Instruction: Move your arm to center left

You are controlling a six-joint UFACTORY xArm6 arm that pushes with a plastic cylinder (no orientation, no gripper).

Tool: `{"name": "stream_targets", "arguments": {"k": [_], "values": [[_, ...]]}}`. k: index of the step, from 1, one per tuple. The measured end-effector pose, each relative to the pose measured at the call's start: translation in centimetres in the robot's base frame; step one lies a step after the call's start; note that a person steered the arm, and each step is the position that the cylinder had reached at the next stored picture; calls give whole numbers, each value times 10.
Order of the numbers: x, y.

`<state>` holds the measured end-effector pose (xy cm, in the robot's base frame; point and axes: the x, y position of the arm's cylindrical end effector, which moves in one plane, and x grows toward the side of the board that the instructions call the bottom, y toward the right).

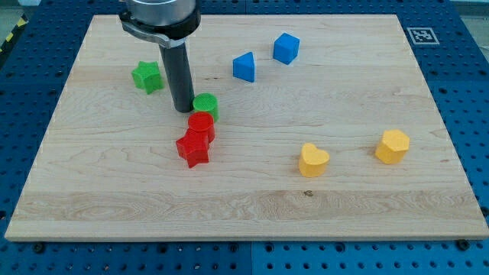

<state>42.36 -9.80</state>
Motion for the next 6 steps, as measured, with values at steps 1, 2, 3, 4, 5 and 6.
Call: {"name": "stream_targets", "arguments": {"k": [1, 2, 3, 4, 5, 6], "values": [[0, 0], [4, -31], [4, -80], [4, -80], [4, -80], [4, -99]]}}
